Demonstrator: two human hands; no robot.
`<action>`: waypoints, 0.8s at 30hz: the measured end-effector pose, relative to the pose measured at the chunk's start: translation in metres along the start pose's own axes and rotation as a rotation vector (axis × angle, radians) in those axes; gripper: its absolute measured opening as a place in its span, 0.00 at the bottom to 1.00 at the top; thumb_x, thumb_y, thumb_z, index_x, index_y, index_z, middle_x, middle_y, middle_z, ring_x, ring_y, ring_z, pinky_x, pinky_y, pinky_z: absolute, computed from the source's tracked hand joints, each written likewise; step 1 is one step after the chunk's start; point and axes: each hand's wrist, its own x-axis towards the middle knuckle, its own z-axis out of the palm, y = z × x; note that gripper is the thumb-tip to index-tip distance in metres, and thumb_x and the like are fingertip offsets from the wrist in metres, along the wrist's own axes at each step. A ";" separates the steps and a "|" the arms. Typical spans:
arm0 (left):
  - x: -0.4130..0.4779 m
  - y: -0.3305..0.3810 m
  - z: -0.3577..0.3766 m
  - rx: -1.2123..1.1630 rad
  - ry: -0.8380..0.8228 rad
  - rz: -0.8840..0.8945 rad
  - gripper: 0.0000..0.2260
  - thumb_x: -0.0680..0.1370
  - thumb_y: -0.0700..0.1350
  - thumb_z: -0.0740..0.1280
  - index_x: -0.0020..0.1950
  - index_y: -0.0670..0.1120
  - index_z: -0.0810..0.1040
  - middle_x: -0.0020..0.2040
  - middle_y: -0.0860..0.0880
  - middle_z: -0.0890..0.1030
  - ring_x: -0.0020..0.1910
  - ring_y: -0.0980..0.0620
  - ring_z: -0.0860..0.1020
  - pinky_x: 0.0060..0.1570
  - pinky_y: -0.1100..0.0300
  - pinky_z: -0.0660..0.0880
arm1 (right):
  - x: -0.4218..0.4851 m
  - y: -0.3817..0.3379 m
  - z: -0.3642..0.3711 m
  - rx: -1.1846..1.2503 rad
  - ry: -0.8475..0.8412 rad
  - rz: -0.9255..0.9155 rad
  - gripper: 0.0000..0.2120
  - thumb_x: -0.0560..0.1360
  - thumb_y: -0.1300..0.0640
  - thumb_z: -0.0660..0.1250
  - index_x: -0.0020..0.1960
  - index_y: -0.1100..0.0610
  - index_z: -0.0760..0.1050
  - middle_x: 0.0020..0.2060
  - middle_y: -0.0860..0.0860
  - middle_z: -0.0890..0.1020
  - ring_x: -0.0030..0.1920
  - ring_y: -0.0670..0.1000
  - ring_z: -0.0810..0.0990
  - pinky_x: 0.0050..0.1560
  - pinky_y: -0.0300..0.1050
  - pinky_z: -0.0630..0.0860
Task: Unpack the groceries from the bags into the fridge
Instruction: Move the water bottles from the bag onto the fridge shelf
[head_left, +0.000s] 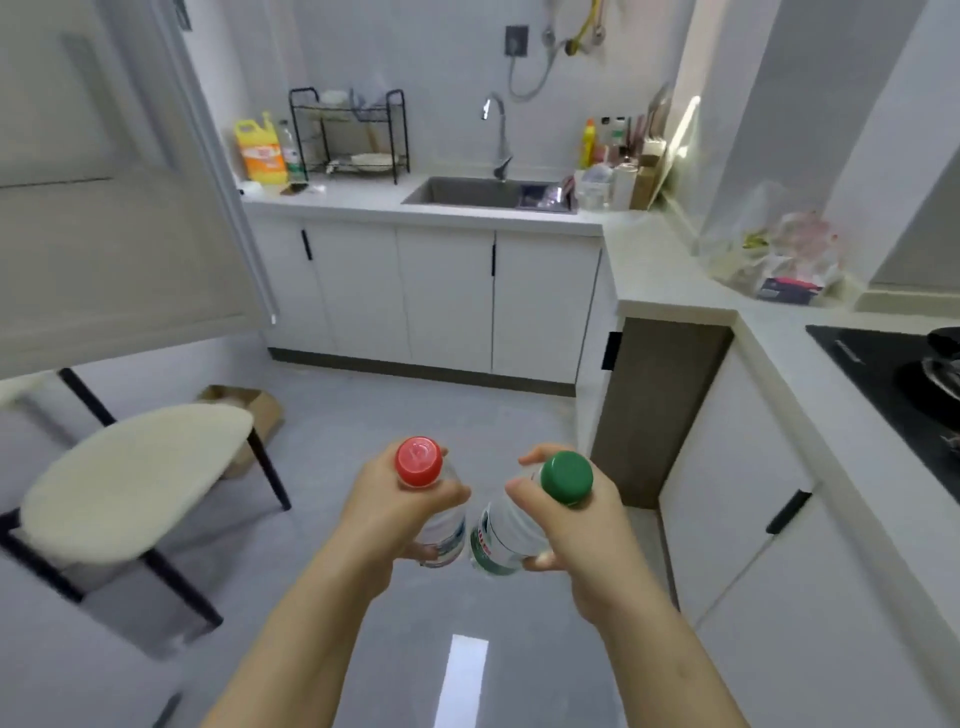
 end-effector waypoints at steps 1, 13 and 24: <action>0.000 -0.002 -0.018 -0.009 0.045 0.001 0.17 0.69 0.36 0.73 0.54 0.49 0.76 0.49 0.47 0.78 0.49 0.50 0.76 0.49 0.40 0.78 | 0.004 0.002 0.018 -0.011 -0.045 0.011 0.08 0.71 0.64 0.68 0.45 0.52 0.76 0.26 0.42 0.72 0.34 0.45 0.71 0.36 0.49 0.73; -0.017 -0.022 -0.186 -0.225 0.630 -0.007 0.12 0.69 0.33 0.72 0.49 0.42 0.76 0.40 0.46 0.77 0.41 0.50 0.74 0.52 0.37 0.76 | 0.044 0.003 0.218 -0.217 -0.624 0.040 0.08 0.70 0.62 0.68 0.43 0.50 0.76 0.31 0.47 0.75 0.38 0.50 0.75 0.36 0.48 0.74; -0.038 -0.013 -0.272 -0.358 1.143 0.036 0.17 0.62 0.39 0.76 0.48 0.50 0.78 0.40 0.49 0.80 0.45 0.47 0.78 0.51 0.39 0.77 | 0.053 -0.010 0.359 -0.241 -1.116 -0.123 0.11 0.69 0.63 0.69 0.40 0.46 0.75 0.31 0.42 0.77 0.38 0.47 0.75 0.44 0.53 0.79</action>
